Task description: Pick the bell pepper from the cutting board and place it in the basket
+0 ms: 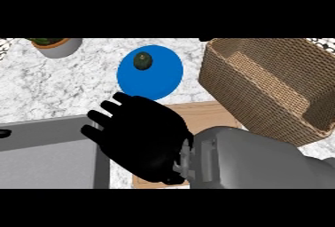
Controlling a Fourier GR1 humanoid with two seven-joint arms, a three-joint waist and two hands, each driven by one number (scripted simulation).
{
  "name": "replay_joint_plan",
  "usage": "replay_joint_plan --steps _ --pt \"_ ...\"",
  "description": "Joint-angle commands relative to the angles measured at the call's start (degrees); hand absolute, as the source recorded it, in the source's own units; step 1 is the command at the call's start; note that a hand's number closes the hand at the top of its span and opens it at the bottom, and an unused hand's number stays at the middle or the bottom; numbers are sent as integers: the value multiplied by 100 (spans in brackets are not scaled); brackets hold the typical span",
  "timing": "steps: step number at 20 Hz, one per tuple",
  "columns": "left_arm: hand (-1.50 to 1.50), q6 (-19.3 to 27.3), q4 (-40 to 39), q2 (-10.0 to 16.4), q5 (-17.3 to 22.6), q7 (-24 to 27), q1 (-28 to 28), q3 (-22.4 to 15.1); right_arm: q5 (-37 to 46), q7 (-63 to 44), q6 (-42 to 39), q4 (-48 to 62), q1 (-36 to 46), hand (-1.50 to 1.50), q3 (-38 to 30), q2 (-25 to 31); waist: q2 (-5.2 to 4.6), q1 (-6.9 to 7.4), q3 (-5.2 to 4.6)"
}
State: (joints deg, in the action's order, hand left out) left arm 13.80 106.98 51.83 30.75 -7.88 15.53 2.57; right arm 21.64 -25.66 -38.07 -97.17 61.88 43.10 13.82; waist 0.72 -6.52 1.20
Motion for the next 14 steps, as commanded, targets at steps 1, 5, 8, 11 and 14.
replay_joint_plan --steps 1,5,8,11,14 --pt "0 258 -402 -713 179 -182 -454 -591 -670 -461 -977 90 350 -150 -368 34 -82 -37 -158" --pt "0 384 -719 -766 171 -54 -824 -942 -1332 -528 -1281 144 248 -150 -965 123 -110 43 -141" --pt "0 535 -902 -769 204 -60 -1115 -1069 -1707 -478 -1433 -9 10 -150 -1233 366 -119 67 -135" --pt "0 338 -1122 -782 307 7 -1288 -1123 -1976 -440 -1326 -315 -88 -150 -1703 557 -106 127 -131" --pt "0 373 -1348 -989 127 334 -1209 -1292 -1987 -294 -1230 -494 -584 -150 -1784 740 -120 253 -129"
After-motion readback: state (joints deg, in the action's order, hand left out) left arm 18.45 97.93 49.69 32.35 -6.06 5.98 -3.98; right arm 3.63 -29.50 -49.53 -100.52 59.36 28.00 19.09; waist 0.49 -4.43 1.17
